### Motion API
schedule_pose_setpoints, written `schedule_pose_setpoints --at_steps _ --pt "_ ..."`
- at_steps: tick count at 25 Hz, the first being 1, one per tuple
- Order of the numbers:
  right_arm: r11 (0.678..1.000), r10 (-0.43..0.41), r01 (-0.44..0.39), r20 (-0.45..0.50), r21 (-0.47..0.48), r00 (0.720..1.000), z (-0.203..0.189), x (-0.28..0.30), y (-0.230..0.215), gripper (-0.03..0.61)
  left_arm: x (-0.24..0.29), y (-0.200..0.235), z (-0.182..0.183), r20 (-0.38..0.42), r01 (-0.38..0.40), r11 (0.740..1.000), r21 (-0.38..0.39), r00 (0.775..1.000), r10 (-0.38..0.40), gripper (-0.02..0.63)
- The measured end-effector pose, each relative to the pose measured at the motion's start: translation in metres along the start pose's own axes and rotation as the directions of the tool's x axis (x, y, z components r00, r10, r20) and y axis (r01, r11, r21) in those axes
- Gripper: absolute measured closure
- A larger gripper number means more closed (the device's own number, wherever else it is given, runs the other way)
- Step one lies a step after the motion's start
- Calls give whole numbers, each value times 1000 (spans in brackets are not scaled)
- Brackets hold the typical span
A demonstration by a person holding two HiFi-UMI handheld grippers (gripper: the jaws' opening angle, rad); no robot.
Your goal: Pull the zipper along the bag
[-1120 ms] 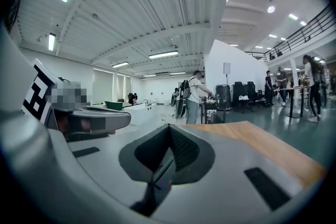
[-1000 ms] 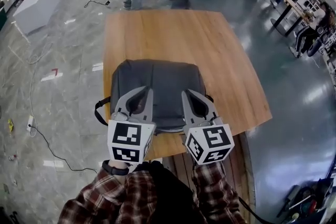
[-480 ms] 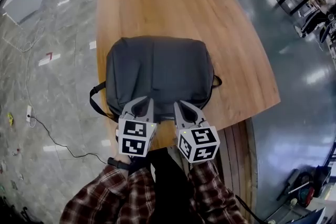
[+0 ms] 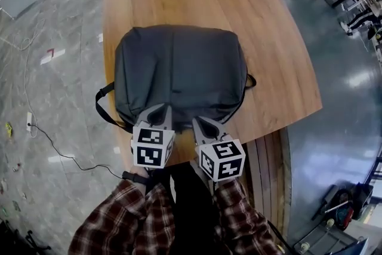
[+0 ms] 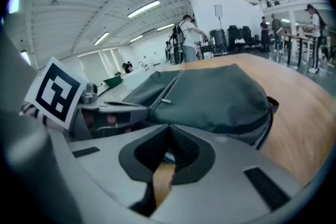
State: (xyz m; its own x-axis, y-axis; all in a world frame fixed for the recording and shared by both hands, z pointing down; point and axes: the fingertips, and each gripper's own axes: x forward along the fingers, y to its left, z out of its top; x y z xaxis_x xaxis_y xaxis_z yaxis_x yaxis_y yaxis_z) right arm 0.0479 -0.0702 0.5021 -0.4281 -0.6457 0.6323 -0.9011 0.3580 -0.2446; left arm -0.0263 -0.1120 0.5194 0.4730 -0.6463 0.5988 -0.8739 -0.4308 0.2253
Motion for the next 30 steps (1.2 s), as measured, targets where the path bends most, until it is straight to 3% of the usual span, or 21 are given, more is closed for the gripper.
schedule_pose_setpoints --at_steps 4,7,11,18,21,23,30 --pt "990 132 -118 -189 81 973 -39 9 22 552 8 6 -5 8 -7 1000 -20 1000 7 604" --pt "975 192 -151 -285 160 939 -63 19 34 495 12 10 -6 1 -12 1000 -27 1000 12 604" --pt "950 228 -147 -295 275 928 -71 26 35 480 12 8 -6 2 -11 1000 -28 1000 11 604" --pt "916 273 -152 -296 372 915 -69 47 36 480 13 7 -9 -3 -5 1000 -21 1000 4 604" --pt "916 249 -126 -295 381 922 -67 48 30 493 13 6 -11 -9 -1 1000 1 1000 1 604" --pt "920 245 -124 -298 373 923 -66 47 31 551 14 6 -11 -12 -4 1000 21 1000 4 604" --pt "924 255 -131 -322 361 912 -63 44 33 561 19 9 -19 -56 -29 995 93 998 34 604"
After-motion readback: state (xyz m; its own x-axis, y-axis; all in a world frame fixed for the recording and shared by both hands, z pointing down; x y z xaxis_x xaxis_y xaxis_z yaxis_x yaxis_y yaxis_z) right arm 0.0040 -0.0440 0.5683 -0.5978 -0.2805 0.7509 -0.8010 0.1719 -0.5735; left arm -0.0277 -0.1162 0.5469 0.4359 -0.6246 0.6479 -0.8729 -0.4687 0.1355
